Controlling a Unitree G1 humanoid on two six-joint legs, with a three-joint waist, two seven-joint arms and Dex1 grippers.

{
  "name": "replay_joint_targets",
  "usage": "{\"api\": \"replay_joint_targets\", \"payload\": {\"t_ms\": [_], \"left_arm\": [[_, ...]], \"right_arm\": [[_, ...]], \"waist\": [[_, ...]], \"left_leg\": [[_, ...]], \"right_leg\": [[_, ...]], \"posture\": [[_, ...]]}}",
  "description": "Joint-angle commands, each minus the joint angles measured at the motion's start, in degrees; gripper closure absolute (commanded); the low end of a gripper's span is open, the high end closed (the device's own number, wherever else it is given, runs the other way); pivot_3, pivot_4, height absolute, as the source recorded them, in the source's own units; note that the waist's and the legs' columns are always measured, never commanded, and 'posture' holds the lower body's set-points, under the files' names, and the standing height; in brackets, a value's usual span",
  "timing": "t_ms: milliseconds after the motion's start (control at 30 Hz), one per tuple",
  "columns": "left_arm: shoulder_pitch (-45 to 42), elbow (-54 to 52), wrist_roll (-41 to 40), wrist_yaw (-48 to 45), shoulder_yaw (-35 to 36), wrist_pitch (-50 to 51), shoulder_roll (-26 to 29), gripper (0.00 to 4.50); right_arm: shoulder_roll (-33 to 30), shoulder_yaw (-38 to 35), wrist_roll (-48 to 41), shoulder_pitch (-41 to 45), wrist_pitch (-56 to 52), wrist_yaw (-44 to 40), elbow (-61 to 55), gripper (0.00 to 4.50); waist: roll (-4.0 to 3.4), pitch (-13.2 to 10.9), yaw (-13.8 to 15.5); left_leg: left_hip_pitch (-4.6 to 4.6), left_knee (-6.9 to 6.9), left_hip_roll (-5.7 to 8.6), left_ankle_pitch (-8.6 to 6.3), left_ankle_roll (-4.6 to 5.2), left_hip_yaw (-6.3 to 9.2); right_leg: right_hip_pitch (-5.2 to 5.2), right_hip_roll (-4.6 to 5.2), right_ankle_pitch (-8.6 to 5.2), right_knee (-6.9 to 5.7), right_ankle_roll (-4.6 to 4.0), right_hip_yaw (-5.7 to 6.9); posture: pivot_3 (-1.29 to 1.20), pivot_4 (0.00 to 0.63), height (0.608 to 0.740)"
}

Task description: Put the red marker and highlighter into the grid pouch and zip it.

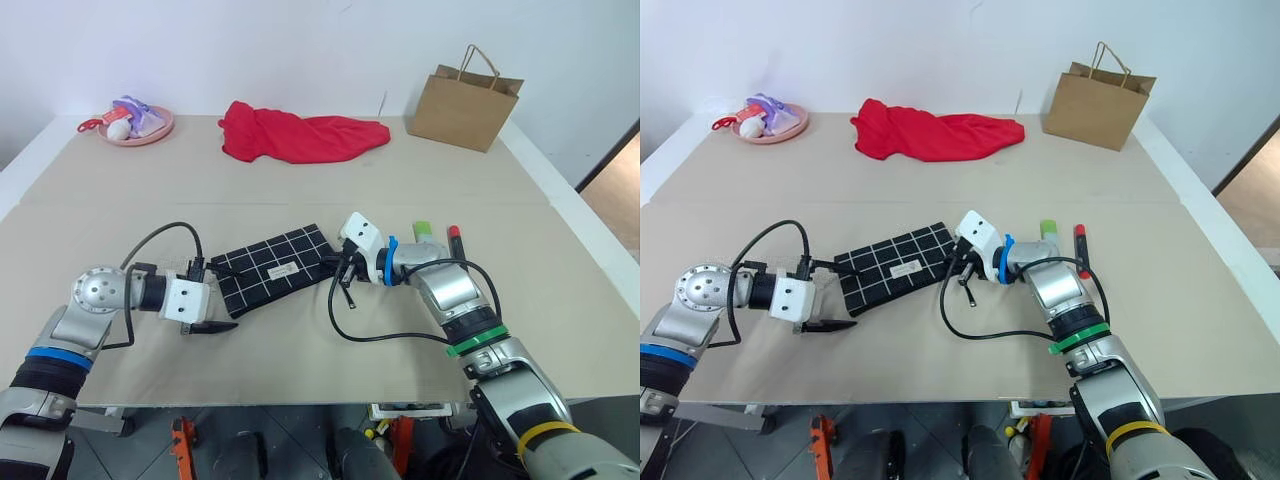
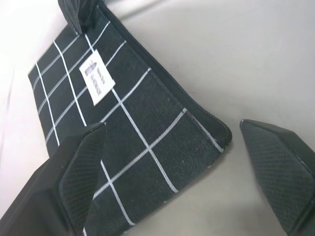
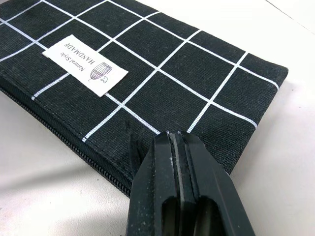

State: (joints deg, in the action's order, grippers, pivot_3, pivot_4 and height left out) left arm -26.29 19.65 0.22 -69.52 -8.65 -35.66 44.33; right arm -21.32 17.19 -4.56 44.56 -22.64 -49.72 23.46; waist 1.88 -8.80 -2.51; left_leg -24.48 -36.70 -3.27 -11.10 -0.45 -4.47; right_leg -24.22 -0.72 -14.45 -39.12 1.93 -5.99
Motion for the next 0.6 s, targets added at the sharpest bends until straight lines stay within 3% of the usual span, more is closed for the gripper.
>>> {"api": "replay_joint_targets", "payload": {"t_ms": [33,333,600], "left_arm": [[-2.12,2.89,6.83,5.31,-1.95,-5.32,-0.50,0.00],[-4.11,7.68,12.77,12.16,-3.74,-10.82,-0.35,0.00],[-4.54,11.04,8.56,13.94,-2.66,-19.99,2.27,0.00]], "right_arm": [[-0.46,-1.50,0.44,-0.16,-0.42,0.26,0.11,4.40],[-0.86,-2.02,0.43,-0.62,-0.77,-0.01,-0.48,4.40],[-0.99,-2.22,0.68,-0.81,-1.25,-0.79,-1.06,4.40]], "waist": [[0.00,0.00,0.13],[-0.01,0.01,0.08],[-0.02,0.01,-0.13]], "left_leg": [[0.01,0.00,0.01,0.00,0.01,0.00],[0.17,0.04,-0.02,0.28,0.13,-0.01],[0.22,0.07,-0.15,0.51,0.29,-0.08]], "right_leg": [[0.02,0.01,0.00,0.00,0.01,0.00],[0.14,0.01,0.11,0.00,0.13,0.02],[0.12,-0.01,0.17,0.00,0.01,0.08]], "posture": [[0.00,0.150,0.740],[0.00,0.150,0.740],[0.00,0.150,0.740]]}}
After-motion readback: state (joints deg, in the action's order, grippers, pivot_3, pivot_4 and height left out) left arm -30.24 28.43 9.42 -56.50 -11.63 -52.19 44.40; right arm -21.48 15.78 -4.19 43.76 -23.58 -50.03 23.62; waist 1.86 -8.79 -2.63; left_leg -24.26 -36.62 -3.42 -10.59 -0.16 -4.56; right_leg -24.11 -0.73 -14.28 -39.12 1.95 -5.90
